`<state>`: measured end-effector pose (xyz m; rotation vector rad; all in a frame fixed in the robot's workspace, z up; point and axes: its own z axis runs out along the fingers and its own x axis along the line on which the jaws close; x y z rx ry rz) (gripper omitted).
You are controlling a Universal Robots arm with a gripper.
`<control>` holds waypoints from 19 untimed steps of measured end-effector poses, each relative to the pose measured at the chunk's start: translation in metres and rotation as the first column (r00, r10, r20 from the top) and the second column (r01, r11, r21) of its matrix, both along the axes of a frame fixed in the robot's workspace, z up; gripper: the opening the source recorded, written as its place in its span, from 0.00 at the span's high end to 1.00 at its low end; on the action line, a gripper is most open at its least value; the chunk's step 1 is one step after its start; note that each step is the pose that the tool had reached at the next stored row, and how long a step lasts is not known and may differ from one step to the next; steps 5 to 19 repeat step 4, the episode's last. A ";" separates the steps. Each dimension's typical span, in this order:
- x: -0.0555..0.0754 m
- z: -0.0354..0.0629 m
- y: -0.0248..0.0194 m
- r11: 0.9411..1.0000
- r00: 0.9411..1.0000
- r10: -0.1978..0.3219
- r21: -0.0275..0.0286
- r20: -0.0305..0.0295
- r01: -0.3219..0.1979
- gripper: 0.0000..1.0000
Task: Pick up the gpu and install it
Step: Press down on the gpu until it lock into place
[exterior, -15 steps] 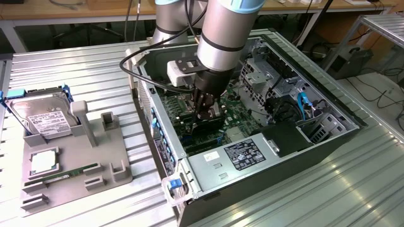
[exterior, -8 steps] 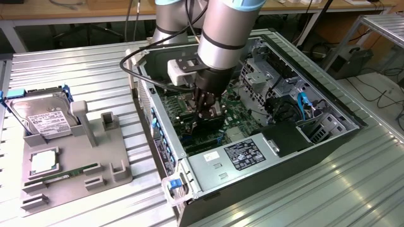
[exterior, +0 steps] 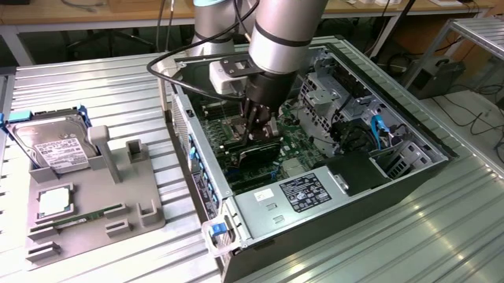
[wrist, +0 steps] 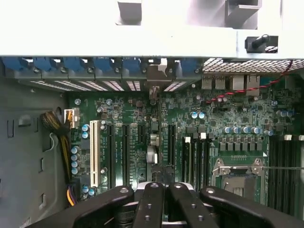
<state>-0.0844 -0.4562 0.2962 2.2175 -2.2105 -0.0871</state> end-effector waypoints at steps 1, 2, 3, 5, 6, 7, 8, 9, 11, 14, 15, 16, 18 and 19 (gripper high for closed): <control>0.000 0.0000 0.0000 1.000 1.000 0.000 0.000 0.000 0.000 0.89; 0.000 0.0000 0.0000 1.000 1.000 0.000 0.000 0.000 0.000 0.89; 0.000 0.0000 0.0000 1.000 1.000 0.000 0.000 0.000 0.000 0.89; 0.000 0.0000 0.0000 1.000 1.000 0.000 0.000 0.000 0.000 0.89; 0.000 0.0000 0.0000 1.000 1.000 0.000 0.000 0.000 0.000 0.89; 0.000 0.0000 0.0000 1.000 1.000 0.000 0.000 0.000 0.000 0.89; 0.000 0.0000 0.0000 1.000 1.000 0.000 0.000 0.000 0.000 0.89; 0.000 0.0000 0.0000 1.000 1.000 0.000 0.000 0.000 0.000 0.89; 0.000 0.0000 0.0000 1.000 1.000 0.000 0.000 0.000 0.000 0.89; 0.000 0.0000 0.0000 1.000 1.000 0.000 0.000 0.000 0.000 0.89; 0.000 0.0000 0.0000 1.000 1.000 0.000 0.000 0.000 0.000 0.89; 0.000 0.0000 0.0000 1.000 1.000 0.000 0.000 0.000 0.000 0.89; 0.000 0.0000 0.0000 1.000 1.000 0.000 0.000 0.000 0.000 0.89; 0.000 0.0000 0.0000 1.000 1.000 0.000 0.000 0.000 0.000 0.89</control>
